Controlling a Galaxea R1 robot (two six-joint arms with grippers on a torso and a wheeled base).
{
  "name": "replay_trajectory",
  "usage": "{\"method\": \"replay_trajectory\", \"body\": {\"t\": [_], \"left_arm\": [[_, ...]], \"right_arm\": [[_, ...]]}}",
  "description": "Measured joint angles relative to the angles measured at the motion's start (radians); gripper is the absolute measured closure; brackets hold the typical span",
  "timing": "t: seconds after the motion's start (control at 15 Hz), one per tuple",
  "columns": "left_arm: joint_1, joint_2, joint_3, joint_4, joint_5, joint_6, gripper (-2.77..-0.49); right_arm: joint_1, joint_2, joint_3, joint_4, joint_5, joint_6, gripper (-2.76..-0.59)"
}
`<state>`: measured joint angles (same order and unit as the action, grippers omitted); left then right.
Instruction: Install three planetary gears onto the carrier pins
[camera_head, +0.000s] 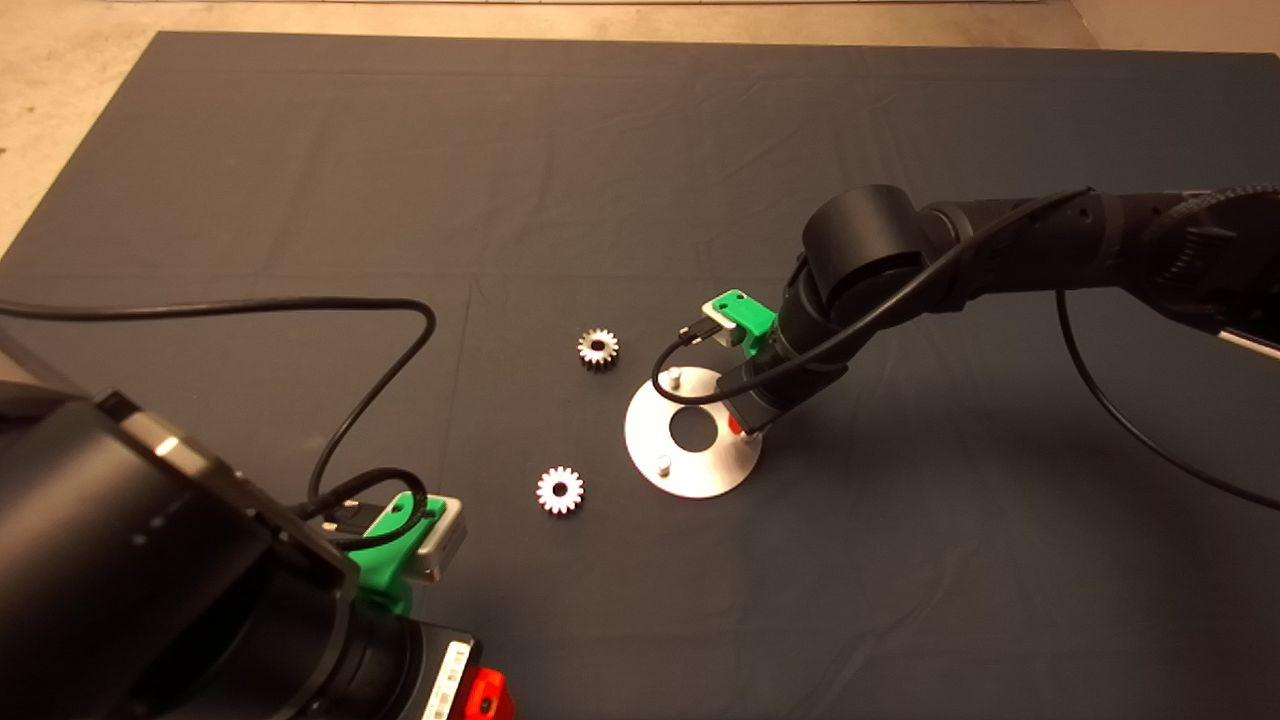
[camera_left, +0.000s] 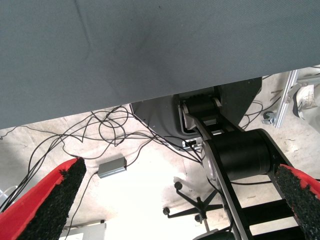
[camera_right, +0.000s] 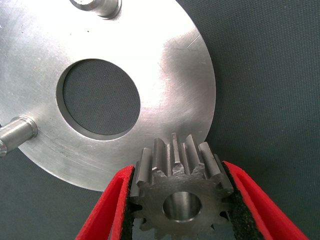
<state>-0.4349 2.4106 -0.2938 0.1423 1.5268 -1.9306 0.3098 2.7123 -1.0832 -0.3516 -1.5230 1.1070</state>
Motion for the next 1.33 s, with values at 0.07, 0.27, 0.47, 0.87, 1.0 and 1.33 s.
{"method": "replay_trajectory", "body": {"t": [0.07, 0.27, 0.47, 0.87, 1.0, 1.33], "left_arm": [[0.000, 0.000, 0.000, 0.000, 0.000, 0.000, -2.76], [0.000, 0.000, 0.000, 0.000, 0.000, 0.000, -2.76], [0.000, 0.000, 0.000, 0.000, 0.000, 0.000, -2.76], [0.006, 0.008, 0.000, 0.000, 0.000, 0.000, -2.76], [0.009, 0.008, 0.000, 0.000, 0.000, 0.000, -2.76], [0.008, 0.011, 0.000, 0.000, 0.000, 0.000, -2.76]], "right_arm": [[0.000, 0.000, 0.000, 0.001, 0.000, 0.000, -1.10], [-0.002, 0.003, 0.007, 0.003, -0.002, 0.000, -1.10], [-0.008, 0.012, 0.020, 0.005, -0.012, 0.000, -1.10], [-0.034, 0.026, 0.027, 0.005, -0.017, 0.001, -1.10], [-0.034, 0.026, 0.028, 0.005, -0.018, 0.001, -1.10], [-0.035, 0.025, 0.028, 0.005, -0.017, 0.001, -1.10]]}}
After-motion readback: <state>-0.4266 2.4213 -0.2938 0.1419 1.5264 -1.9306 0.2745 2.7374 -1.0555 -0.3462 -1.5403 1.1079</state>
